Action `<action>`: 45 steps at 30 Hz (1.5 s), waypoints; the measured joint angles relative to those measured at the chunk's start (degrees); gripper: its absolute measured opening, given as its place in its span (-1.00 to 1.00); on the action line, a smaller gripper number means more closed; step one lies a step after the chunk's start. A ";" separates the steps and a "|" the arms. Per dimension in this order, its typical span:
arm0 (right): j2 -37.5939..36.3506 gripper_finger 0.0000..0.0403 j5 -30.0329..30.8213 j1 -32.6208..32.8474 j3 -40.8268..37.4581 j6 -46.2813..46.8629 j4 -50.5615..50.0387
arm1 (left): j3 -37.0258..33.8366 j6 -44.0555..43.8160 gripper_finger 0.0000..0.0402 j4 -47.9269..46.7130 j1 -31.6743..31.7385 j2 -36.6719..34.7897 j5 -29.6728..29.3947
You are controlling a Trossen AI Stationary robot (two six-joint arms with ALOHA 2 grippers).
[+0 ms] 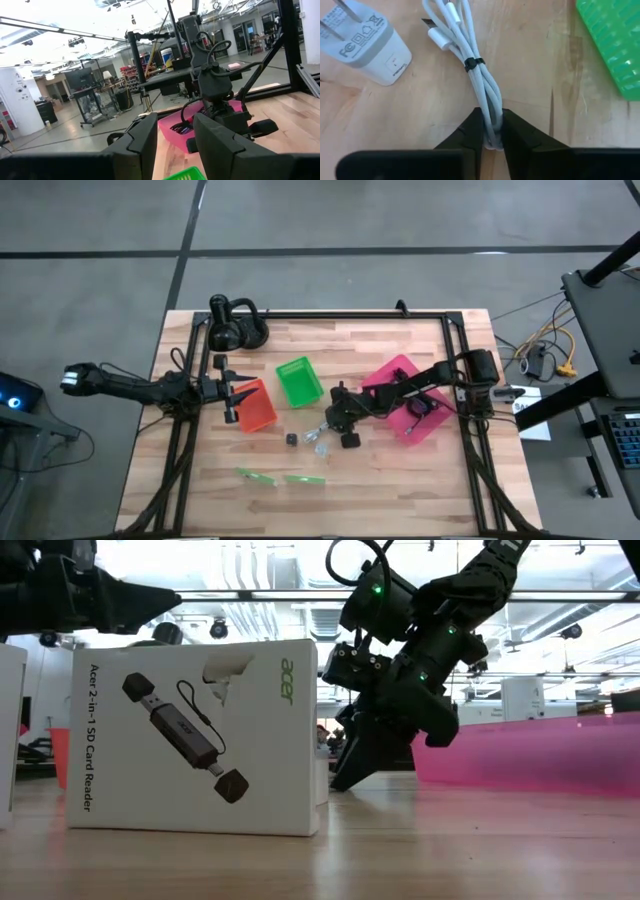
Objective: Pick and place items into bin
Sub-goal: Put the light blue charger cable into the pink bin
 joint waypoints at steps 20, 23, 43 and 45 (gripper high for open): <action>-5.92 -0.81 5.25 -0.04 -0.32 -1.32 -0.41 | 0.00 0.00 -0.44 -0.02 0.00 0.00 -0.09; -7.15 -0.81 5.25 -0.02 -0.28 -1.29 -0.27 | 0.00 0.00 -0.44 -0.02 0.01 0.00 -0.07; -21.79 -0.81 23.73 0.06 -0.12 18.20 -17.98 | 0.00 0.00 -0.44 0.00 0.00 -0.11 -0.02; -23.14 -0.81 26.94 0.48 -0.13 21.67 -22.84 | 0.00 0.00 -0.44 -0.03 0.00 -0.09 -0.03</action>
